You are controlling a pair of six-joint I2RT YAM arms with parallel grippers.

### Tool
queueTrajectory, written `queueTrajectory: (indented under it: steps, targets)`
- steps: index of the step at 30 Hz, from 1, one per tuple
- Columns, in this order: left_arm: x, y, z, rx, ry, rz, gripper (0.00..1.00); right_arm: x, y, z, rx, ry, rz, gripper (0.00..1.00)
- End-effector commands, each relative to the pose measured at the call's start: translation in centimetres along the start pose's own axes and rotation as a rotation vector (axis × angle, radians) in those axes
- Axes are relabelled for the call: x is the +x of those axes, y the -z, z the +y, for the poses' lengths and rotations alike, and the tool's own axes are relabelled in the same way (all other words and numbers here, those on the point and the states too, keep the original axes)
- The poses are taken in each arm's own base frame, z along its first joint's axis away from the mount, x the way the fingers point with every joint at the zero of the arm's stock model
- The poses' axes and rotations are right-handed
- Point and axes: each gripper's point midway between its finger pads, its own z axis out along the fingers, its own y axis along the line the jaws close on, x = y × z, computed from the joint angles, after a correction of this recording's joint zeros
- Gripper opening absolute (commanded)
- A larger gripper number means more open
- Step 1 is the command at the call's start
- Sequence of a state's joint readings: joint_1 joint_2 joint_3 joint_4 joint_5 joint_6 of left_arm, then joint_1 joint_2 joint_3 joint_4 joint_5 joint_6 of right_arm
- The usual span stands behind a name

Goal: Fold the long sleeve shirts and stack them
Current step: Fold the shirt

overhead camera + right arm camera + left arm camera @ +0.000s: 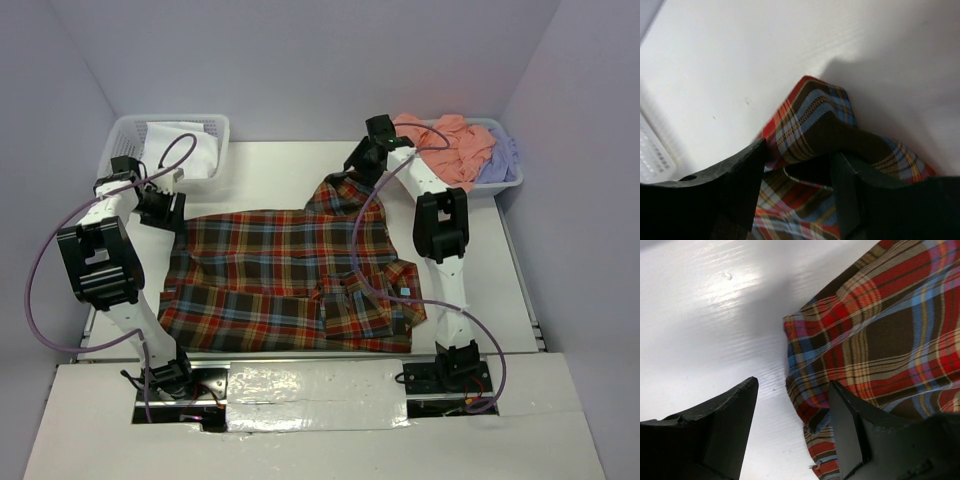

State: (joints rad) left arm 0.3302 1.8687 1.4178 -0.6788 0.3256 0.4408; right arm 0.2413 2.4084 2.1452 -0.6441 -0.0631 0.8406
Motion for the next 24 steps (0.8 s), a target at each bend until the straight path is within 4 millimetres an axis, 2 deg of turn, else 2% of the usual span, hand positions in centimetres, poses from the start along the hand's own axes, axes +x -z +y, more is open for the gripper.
queueTrajectory:
  steps: [1,3,5,6,9,12,13,15,16,18,19,21,22,23,24]
  targets:
    - [-1.4,-0.7,-1.6,0.080,-0.016,-0.043,0.71,-1.6,-1.5,0.9,-0.032,0.010,-0.047,0.58]
    - [-1.9,-0.7,-2.0,0.104,-0.018,-0.069,0.72,-2.0,-1.7,1.3,-0.056,0.032,-0.063,0.34]
    - [-2.2,-0.9,-2.3,0.119,-0.022,-0.085,0.73,-2.6,-1.8,1.8,-0.091,0.065,-0.086,0.25]
    - [-2.1,-1.1,-2.3,0.126,-0.021,-0.087,0.74,-2.6,-1.5,2.4,-0.117,0.084,-0.084,0.16]
    - [-2.3,-2.1,-2.4,0.152,-0.001,-0.086,0.75,-3.2,-0.4,4.3,-0.209,0.181,-0.103,0.00]
    - [-1.9,-3.4,-2.5,0.162,0.010,-0.066,0.75,-2.9,1.0,6.7,-0.319,0.274,-0.106,0.00]
    - [-1.9,-3.8,-2.4,0.155,0.006,-0.063,0.74,-2.8,2.5,7.9,-0.376,0.343,-0.111,0.00]
    - [-1.4,-4.5,-2.0,0.127,0.002,-0.038,0.71,-2.1,3.9,9.6,-0.443,0.438,-0.134,0.00]
    - [-1.2,-4.6,-1.8,0.120,0.000,-0.033,0.67,-2.3,5.9,10.9,-0.484,0.524,-0.171,0.00]
    - [-0.8,-4.8,-1.4,0.093,-0.012,-0.022,0.61,-0.8,7.0,11.8,-0.522,0.623,-0.187,0.00]
    - [-0.6,-4.8,-1.2,0.087,-0.018,-0.016,0.52,-0.7,9.3,13.0,-0.565,0.711,-0.227,0.00]
    - [-0.6,-4.7,-1.3,0.086,-0.022,-0.018,0.41,1.2,10.0,13.0,-0.588,0.796,-0.226,0.00]
    - [-0.7,-4.6,-1.5,0.092,-0.024,-0.023,0.33,1.2,11.9,13.6,-0.609,0.860,-0.265,0.00]
    - [-0.8,-4.3,-1.7,0.098,-0.030,-0.032,0.30,2.6,11.7,12.8,-0.618,0.894,-0.237,0.02]
    - [-1.0,-4.1,-1.9,0.109,-0.032,-0.043,0.25,3.8,12.3,13.0,-0.632,0.929,-0.229,0.02]
